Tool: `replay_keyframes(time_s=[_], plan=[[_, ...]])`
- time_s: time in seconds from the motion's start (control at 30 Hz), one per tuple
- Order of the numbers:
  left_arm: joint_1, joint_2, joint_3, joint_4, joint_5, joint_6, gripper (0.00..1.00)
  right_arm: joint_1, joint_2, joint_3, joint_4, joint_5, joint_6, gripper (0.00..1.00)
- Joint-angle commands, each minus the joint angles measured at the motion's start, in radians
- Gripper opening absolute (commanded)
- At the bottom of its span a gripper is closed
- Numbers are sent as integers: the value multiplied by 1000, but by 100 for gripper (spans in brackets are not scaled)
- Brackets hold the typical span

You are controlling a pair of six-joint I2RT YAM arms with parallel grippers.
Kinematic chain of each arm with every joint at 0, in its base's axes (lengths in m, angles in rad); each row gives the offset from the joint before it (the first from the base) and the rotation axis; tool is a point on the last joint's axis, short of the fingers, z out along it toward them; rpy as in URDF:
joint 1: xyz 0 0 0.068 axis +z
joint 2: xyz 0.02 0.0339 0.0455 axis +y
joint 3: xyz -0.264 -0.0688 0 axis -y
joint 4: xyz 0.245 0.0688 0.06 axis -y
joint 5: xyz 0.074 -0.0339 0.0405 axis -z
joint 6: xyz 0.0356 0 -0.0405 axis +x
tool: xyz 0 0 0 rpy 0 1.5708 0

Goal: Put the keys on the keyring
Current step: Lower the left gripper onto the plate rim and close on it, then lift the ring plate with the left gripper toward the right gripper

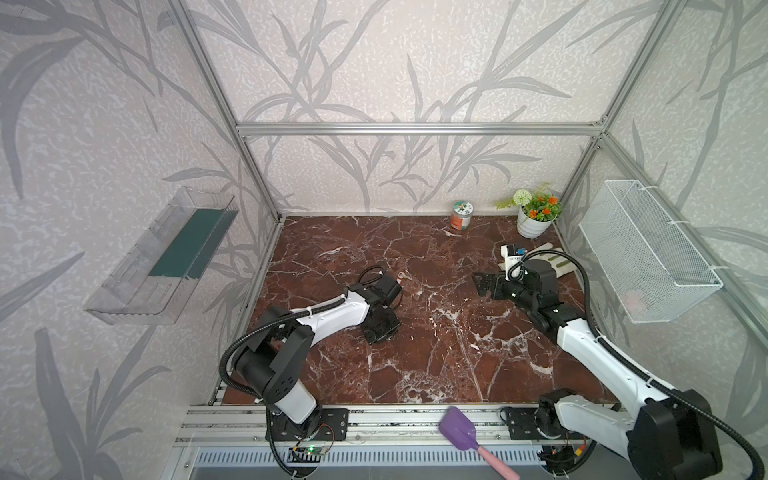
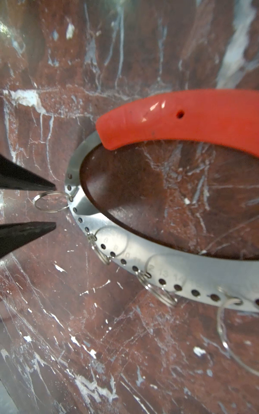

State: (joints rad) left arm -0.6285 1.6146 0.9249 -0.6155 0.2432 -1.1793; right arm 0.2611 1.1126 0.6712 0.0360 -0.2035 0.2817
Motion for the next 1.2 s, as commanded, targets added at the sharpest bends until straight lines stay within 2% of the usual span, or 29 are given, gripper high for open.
replay_keyframes(time_s=[0.0,0.17,0.37,0.63,0.77,0.93,1.07,1.17], plan=[[-2,21,-14,4,13,-25,24,4,3,7,27,-13,4,99],[-3,18,-5,-7,-8,-22,15,4,0,8,27,-10,4,99],[-2,-7,13,-45,-45,-3,0,4,0,5,28,-10,3,99],[-4,-105,87,-211,-174,115,0,4,3,5,30,-9,1,99],[-5,-161,168,-308,-265,236,0,6,0,16,24,-19,1,99],[-4,-221,315,-386,-416,481,0,37,-4,55,-9,-29,-12,99],[-3,-255,383,-355,-517,644,0,88,-4,122,-71,43,-17,99],[-3,-290,401,-284,-542,753,0,124,-1,178,-110,81,-30,99]])
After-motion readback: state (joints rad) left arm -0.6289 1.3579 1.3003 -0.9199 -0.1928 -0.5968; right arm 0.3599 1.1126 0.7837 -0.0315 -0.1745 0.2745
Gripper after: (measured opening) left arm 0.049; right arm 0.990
